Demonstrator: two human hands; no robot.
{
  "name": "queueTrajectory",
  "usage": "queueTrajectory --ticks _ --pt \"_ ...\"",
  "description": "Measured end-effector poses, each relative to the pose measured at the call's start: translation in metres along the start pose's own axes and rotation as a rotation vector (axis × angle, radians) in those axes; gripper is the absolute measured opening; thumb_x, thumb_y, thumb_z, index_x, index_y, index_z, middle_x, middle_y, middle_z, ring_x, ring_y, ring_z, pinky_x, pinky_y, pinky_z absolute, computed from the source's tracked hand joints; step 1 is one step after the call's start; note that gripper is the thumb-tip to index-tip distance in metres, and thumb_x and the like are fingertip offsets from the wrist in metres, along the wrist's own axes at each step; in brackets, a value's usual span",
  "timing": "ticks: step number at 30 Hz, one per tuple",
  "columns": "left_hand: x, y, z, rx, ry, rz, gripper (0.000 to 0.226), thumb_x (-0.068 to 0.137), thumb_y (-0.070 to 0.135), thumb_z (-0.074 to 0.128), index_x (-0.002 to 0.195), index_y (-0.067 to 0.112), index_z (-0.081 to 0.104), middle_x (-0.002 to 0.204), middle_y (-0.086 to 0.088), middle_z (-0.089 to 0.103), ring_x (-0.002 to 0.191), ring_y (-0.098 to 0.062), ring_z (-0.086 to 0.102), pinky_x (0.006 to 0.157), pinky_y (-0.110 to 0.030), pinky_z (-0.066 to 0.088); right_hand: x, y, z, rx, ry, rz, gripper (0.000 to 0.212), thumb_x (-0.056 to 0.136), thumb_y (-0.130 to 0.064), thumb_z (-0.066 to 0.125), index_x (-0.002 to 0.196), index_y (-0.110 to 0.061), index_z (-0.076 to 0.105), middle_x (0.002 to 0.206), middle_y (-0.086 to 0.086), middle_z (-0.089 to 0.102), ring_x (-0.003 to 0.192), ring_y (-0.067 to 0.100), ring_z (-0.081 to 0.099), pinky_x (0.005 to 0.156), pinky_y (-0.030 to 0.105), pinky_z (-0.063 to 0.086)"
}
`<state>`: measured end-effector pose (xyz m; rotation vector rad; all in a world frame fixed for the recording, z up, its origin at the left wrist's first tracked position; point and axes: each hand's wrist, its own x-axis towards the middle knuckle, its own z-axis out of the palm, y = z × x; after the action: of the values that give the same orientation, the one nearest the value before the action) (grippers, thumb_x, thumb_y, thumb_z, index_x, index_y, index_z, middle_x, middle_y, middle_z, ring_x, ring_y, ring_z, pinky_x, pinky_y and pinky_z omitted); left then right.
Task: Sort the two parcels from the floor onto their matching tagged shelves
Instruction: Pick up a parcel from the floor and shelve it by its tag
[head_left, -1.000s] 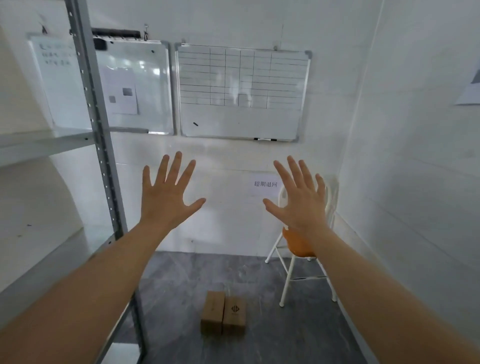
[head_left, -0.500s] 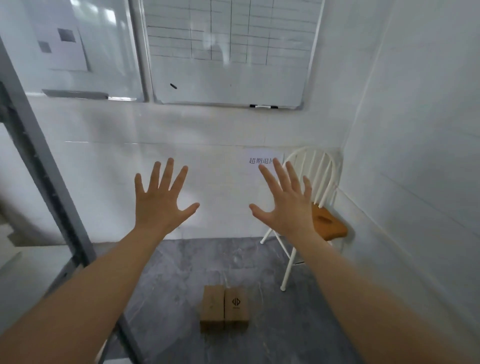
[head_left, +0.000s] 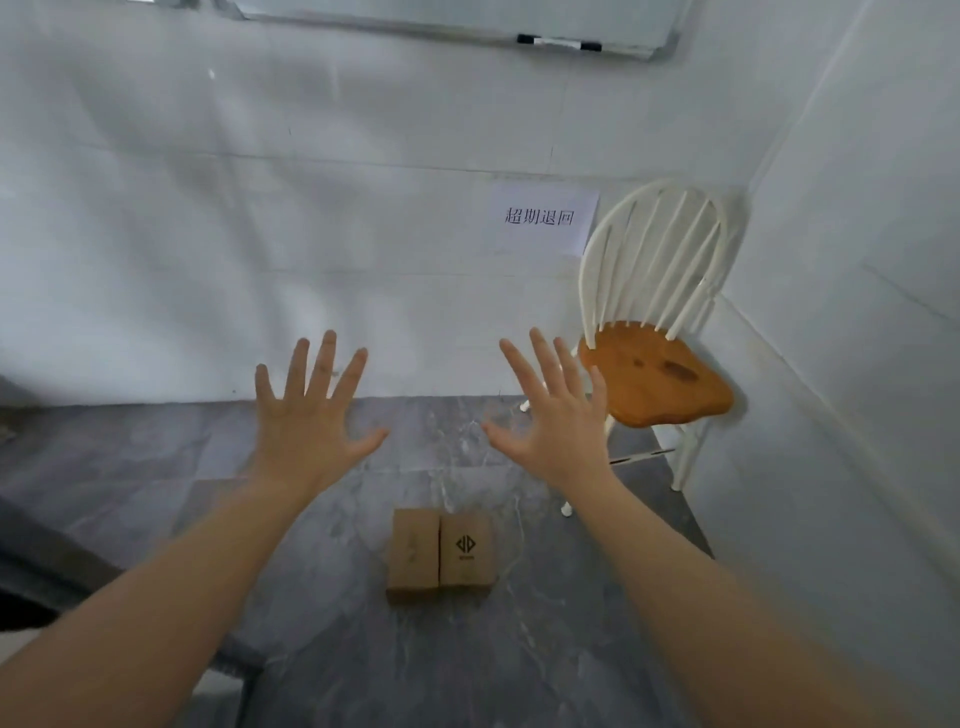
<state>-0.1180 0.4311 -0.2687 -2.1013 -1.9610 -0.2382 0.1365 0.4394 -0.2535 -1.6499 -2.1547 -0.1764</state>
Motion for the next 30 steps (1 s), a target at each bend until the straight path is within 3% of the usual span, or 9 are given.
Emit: queueTrajectory --ticks 2,8,17,21,25,30 --pt "0.014 0.000 0.038 -0.024 -0.046 -0.018 0.087 0.072 0.070 0.028 0.140 0.017 0.038 0.147 -0.019 0.037 0.131 -0.041 0.038 0.096 -0.069 0.028 0.011 0.014 0.038 0.031 -0.048 0.018 0.082 0.076 -0.063 0.052 0.146 -0.035 0.019 0.158 0.004 0.022 0.145 0.030 0.018 0.109 0.061 0.018" --pt "0.032 0.009 0.168 -0.070 -0.146 -0.004 0.084 0.071 0.066 0.034 0.139 0.016 0.038 0.147 -0.020 0.037 0.130 -0.041 0.041 0.097 -0.069 0.028 0.019 0.050 0.168 0.067 -0.214 0.052 0.082 0.072 -0.064 0.044 0.146 -0.033 0.024 0.155 0.004 0.029 0.143 0.030 0.024 0.107 0.062 0.025" --pt "0.040 -0.002 0.363 -0.082 -0.302 -0.010 0.086 0.073 0.068 0.029 0.142 0.017 0.035 0.151 -0.016 0.033 0.137 -0.039 0.031 0.105 -0.064 0.021 -0.003 0.085 0.364 0.068 -0.346 0.132 0.083 0.075 -0.066 0.040 0.148 -0.034 0.016 0.159 0.003 0.019 0.146 0.025 0.016 0.112 0.054 0.019" --pt "0.024 -0.004 0.458 -0.090 -0.356 0.023 0.088 0.072 0.069 0.025 0.144 0.019 0.032 0.153 -0.014 0.028 0.140 -0.036 0.026 0.109 -0.060 0.017 -0.041 0.091 0.463 0.062 -0.429 0.163 0.087 0.072 -0.069 0.032 0.149 -0.033 0.015 0.159 0.004 0.019 0.146 0.025 0.017 0.113 0.052 0.020" --pt "-0.007 0.001 0.553 -0.089 -0.433 0.009 0.090 0.070 0.070 0.020 0.145 0.021 0.028 0.155 -0.012 0.024 0.142 -0.033 0.022 0.110 -0.059 0.015 -0.087 0.088 0.557 0.103 -0.491 0.131 0.087 0.070 -0.068 0.038 0.147 -0.031 0.024 0.155 0.006 0.029 0.143 0.029 0.027 0.110 0.056 0.027" --pt "-0.028 0.016 0.657 -0.136 -0.504 0.000 0.088 0.072 0.070 0.020 0.143 0.020 0.035 0.152 -0.012 0.030 0.139 -0.035 0.030 0.108 -0.060 0.021 -0.115 0.091 0.662 0.132 -0.600 0.115 0.090 0.067 -0.074 0.024 0.148 -0.038 0.008 0.161 -0.002 0.010 0.148 0.023 0.006 0.115 0.051 0.010"
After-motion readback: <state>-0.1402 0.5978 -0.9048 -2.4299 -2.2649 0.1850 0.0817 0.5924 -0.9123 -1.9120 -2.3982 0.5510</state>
